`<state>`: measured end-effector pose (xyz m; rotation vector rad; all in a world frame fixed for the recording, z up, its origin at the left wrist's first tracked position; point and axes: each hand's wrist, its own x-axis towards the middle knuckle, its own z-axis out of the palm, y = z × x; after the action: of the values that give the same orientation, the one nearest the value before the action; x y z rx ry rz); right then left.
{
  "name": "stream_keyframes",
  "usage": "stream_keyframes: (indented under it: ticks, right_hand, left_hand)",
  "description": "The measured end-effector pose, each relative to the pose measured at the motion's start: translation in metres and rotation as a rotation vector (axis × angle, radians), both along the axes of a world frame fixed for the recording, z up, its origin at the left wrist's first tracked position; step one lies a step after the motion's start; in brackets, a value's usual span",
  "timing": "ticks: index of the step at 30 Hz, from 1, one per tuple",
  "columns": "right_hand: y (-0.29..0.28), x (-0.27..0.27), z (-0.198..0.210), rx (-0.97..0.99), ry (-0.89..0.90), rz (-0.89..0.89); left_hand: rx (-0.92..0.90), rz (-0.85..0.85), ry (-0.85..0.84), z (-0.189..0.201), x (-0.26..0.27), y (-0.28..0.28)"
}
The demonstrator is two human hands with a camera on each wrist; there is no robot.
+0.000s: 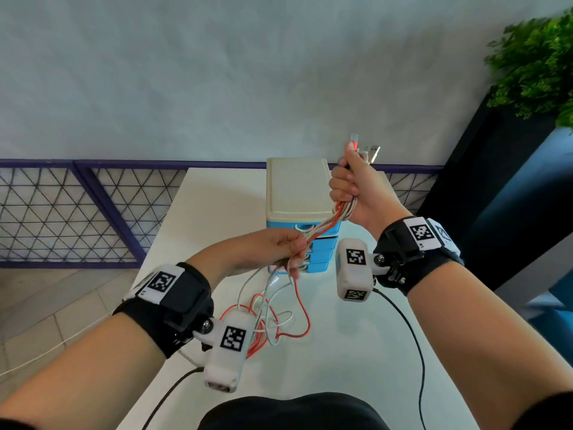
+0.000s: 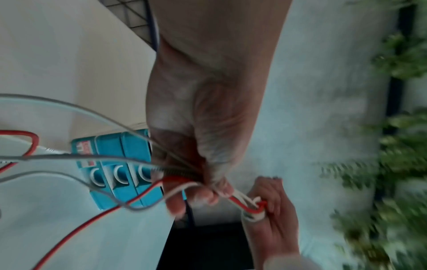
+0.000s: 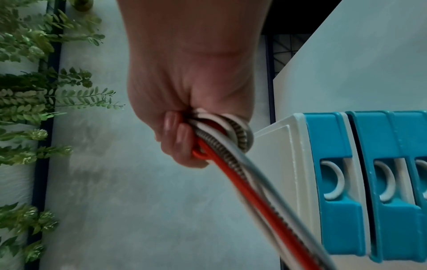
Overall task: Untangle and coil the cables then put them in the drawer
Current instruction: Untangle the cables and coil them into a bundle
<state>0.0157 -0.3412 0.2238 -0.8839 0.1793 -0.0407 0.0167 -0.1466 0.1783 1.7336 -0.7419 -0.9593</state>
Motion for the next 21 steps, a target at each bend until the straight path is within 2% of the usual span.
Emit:
stream_keyframes:
  ticks: [4,8,10,14,16,21]
  right_hand:
    - [-0.004,-0.003,0.001,-0.255,0.077,0.147]
    - [0.002,-0.005,-0.005,-0.587,0.091,0.193]
    - [0.005,-0.008,-0.007,-0.714,0.095,0.230]
    - [0.008,-0.014,-0.009,-0.804,0.135,0.340]
    - [0.011,-0.017,-0.010,-0.852,0.161,0.389]
    - [0.026,-0.027,-0.023,-0.845,0.206,0.579]
  left_hand:
    - [0.185,0.087,-0.534,0.004,0.001,-0.010]
    - [0.343,0.108,-0.829,0.014,0.000,-0.016]
    - [0.355,0.121,-0.883,0.016,0.001,-0.016]
    - [0.191,0.237,-0.784,0.016,0.000,-0.015]
    - [0.153,0.287,-0.793,0.016,-0.001,-0.014]
    - [0.260,0.365,-0.922,0.015,0.002,-0.014]
